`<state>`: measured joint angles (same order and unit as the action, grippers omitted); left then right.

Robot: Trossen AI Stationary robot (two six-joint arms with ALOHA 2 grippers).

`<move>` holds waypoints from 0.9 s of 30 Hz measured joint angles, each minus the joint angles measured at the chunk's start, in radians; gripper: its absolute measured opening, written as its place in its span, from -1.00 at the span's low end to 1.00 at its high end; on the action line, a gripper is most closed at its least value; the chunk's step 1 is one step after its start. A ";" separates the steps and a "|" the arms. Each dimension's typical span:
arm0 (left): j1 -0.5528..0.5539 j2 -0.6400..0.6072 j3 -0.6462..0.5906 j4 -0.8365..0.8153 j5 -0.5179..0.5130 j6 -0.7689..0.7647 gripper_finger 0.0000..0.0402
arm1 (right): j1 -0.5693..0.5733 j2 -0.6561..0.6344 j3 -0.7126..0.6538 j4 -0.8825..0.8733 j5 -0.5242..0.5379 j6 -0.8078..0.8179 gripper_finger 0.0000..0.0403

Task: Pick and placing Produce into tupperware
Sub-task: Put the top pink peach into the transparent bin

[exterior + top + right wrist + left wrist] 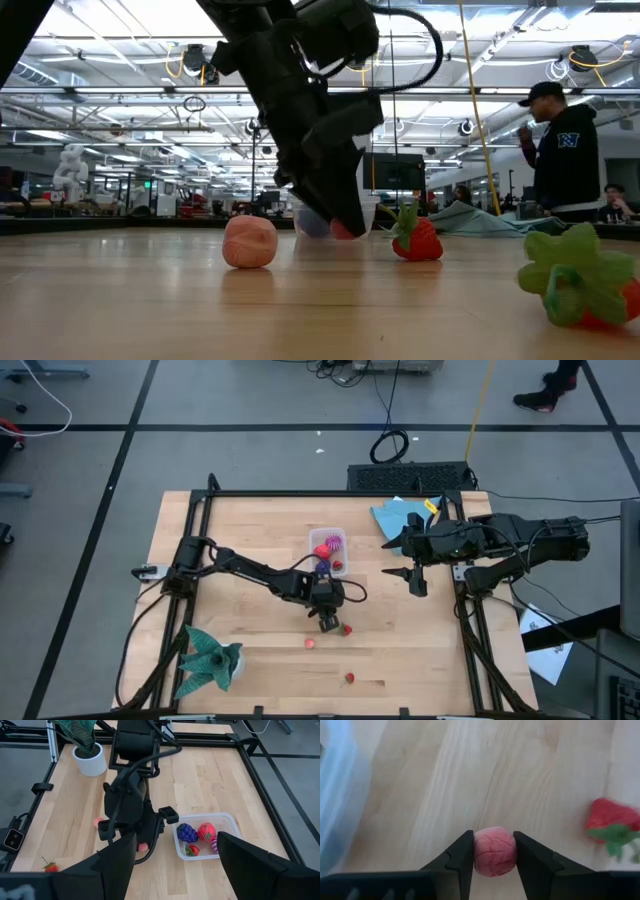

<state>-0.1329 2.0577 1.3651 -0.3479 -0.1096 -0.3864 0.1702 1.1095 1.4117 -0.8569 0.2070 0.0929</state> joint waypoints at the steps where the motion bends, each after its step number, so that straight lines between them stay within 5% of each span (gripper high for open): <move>1: 0.000 -0.009 0.000 -0.001 -0.002 -0.002 -0.37 | 0.000 0.000 0.000 0.000 0.000 0.000 0.34; 16: 0.051 -0.254 0.000 -0.102 -0.237 0.100 -0.37 | 0.000 0.000 0.000 0.008 0.000 0.000 0.34; 27: 0.230 -0.219 0.000 -0.066 -0.071 0.132 -0.37 | 0.001 0.000 0.000 0.014 0.000 0.000 0.34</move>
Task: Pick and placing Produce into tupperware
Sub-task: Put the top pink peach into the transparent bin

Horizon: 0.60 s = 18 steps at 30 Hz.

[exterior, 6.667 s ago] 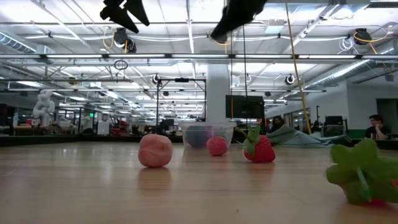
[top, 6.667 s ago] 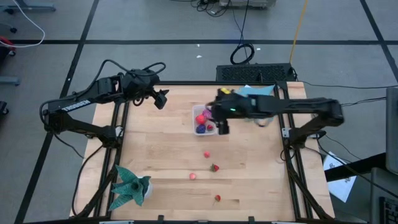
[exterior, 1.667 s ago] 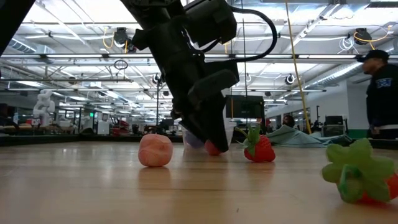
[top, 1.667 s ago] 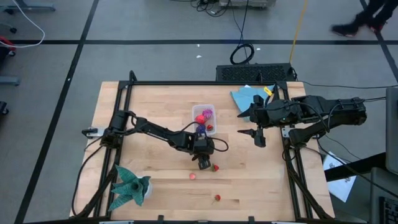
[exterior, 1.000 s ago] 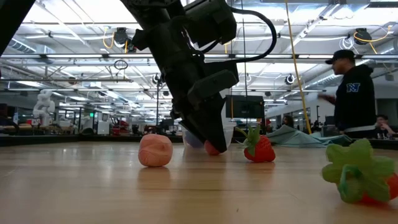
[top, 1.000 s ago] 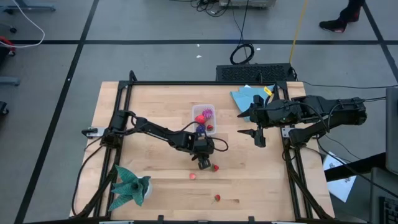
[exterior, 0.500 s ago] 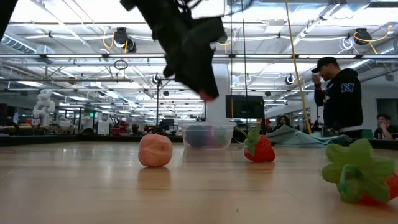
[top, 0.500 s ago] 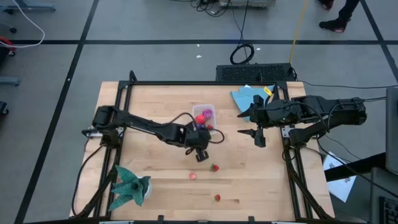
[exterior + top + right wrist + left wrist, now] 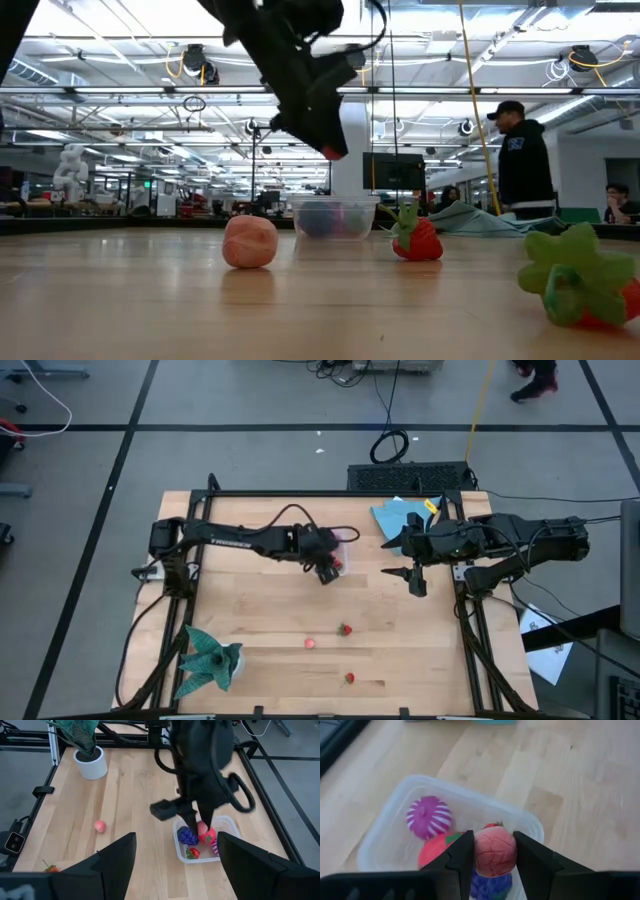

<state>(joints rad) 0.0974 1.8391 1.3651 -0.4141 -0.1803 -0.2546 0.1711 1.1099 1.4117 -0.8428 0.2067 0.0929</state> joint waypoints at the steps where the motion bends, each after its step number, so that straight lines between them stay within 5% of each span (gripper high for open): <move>1: 0.005 0.005 0.000 0.000 0.010 0.004 -0.37 | 0.000 0.000 0.000 0.000 0.000 0.000 0.34; 18: 0.002 0.107 0.000 0.071 0.046 0.009 -0.37 | 0.000 0.000 0.000 -0.001 0.000 -0.001 0.34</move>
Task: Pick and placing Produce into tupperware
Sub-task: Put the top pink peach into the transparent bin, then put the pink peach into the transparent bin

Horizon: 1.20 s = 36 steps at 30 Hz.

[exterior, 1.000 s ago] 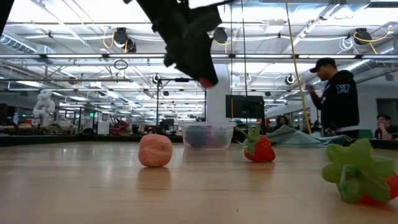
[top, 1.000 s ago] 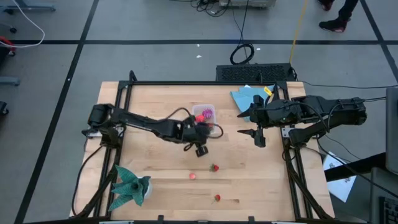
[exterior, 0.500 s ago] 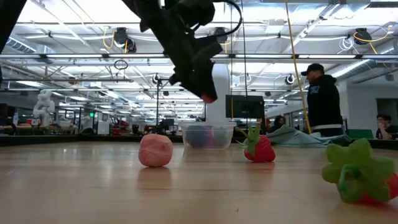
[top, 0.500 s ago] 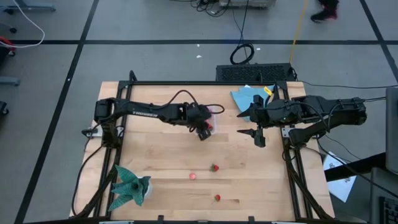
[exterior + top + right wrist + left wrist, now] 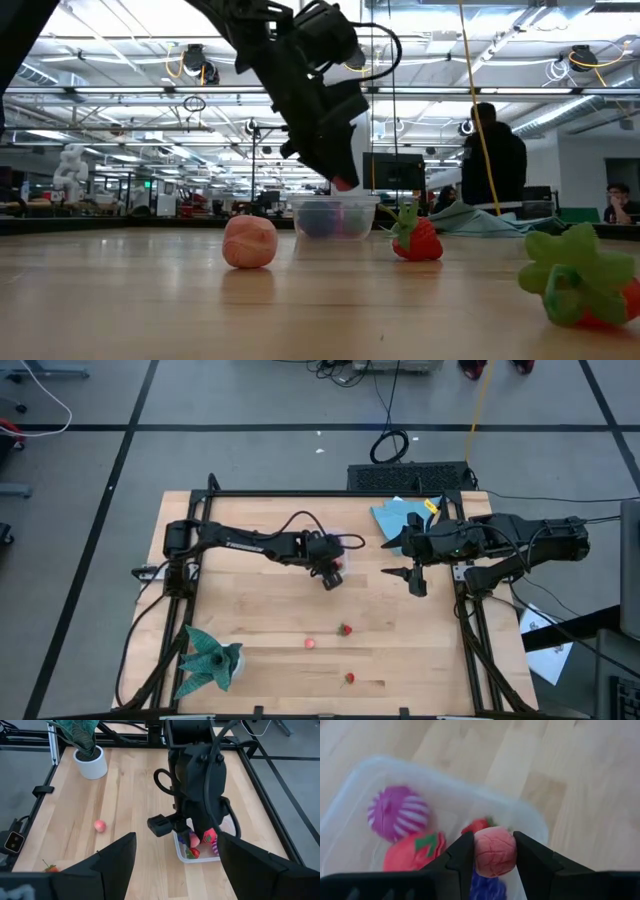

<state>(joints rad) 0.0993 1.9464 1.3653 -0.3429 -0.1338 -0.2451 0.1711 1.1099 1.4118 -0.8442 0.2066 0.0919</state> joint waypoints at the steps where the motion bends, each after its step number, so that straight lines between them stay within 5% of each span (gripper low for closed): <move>1: -0.002 0.005 -0.001 -0.002 -0.001 0.001 -0.37 | 0.000 0.000 0.000 0.001 0.000 0.000 0.34; 18: -0.001 0.031 -0.001 0.005 -0.005 0.000 -0.33 | 0.000 0.000 -0.001 -0.003 0.000 0.001 0.34; 36: 0.032 0.013 -0.001 0.059 0.004 -0.070 0.23 | 0.000 -0.001 -0.077 0.003 -0.002 -0.004 0.34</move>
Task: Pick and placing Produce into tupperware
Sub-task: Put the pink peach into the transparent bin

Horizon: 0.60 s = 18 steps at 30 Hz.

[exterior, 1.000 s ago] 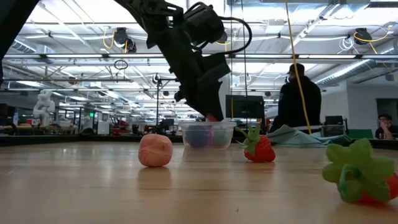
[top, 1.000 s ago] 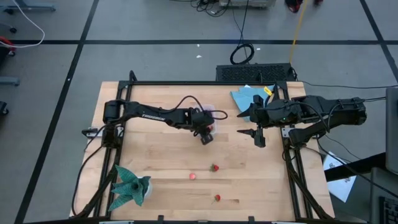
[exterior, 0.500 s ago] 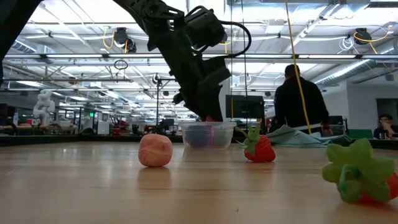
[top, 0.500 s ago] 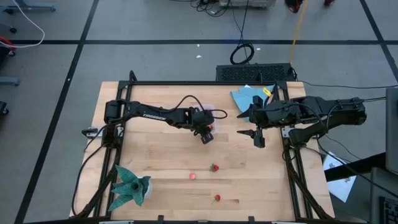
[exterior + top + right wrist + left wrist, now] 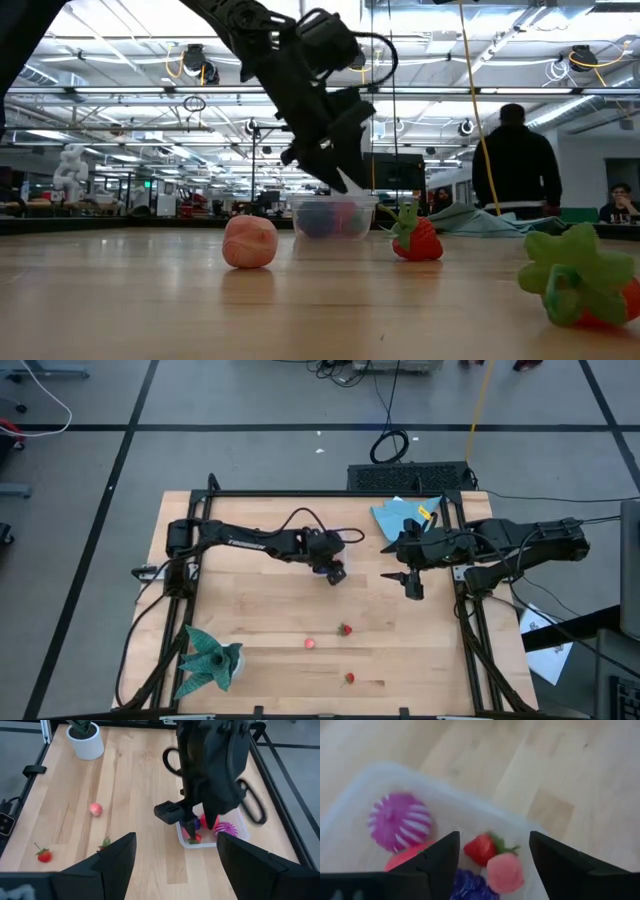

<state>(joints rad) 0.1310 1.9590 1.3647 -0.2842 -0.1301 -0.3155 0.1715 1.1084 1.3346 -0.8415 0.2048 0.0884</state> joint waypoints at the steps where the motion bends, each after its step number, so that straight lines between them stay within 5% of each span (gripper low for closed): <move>1: 0.000 -0.012 0.000 0.010 0.000 0.003 0.24 | 0.000 -0.001 0.000 -0.001 0.000 -0.001 0.34; 10: -0.074 -0.203 0.075 -0.021 0.015 0.035 0.25 | 0.000 -0.002 0.000 -0.005 0.000 -0.003 0.34; 18: -0.294 -0.355 0.103 -0.189 -0.079 0.025 0.25 | 0.000 -0.003 0.000 -0.019 0.000 -0.003 0.34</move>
<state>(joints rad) -0.1629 1.6039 1.4681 -0.4729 -0.2091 -0.2906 0.1715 1.1057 1.3342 -0.8605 0.2043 0.0850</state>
